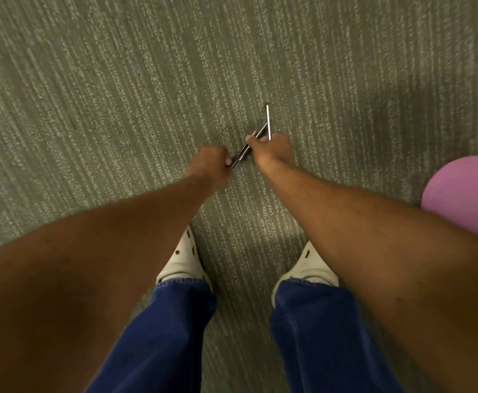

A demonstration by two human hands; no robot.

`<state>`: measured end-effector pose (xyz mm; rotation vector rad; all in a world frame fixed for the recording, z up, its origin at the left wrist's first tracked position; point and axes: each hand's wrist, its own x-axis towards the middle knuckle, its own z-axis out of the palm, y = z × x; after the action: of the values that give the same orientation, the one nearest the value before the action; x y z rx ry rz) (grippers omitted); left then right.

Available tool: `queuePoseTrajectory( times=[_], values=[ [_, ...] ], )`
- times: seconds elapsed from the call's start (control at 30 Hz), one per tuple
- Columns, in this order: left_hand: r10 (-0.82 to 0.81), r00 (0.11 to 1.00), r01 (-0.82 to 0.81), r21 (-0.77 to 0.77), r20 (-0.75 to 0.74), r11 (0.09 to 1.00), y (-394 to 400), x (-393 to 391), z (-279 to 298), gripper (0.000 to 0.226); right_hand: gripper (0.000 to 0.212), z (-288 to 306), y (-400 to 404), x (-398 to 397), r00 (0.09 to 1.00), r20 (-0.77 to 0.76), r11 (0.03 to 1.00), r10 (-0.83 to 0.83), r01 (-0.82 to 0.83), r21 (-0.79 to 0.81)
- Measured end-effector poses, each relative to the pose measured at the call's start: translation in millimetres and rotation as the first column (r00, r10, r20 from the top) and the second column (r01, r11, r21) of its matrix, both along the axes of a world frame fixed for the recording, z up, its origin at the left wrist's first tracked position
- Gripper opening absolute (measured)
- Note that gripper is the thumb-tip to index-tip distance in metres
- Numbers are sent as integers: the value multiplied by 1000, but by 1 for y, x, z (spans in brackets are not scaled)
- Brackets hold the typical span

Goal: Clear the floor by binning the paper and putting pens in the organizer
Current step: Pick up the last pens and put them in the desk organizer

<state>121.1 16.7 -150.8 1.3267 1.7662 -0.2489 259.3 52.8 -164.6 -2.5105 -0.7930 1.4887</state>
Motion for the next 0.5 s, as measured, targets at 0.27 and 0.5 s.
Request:
queuePoseTrajectory(
  times=[0.27,0.5],
  values=[
    [28,1000,-28,58,0,998,-12,-1,3,21,31,5,-5,-3,992,-21,993,-121,121,15],
    [-2,998,11,148,-64,989,-19,6,0,13,29,7,-2,-17,993,-58,994,-100,97,-45]
  ],
)
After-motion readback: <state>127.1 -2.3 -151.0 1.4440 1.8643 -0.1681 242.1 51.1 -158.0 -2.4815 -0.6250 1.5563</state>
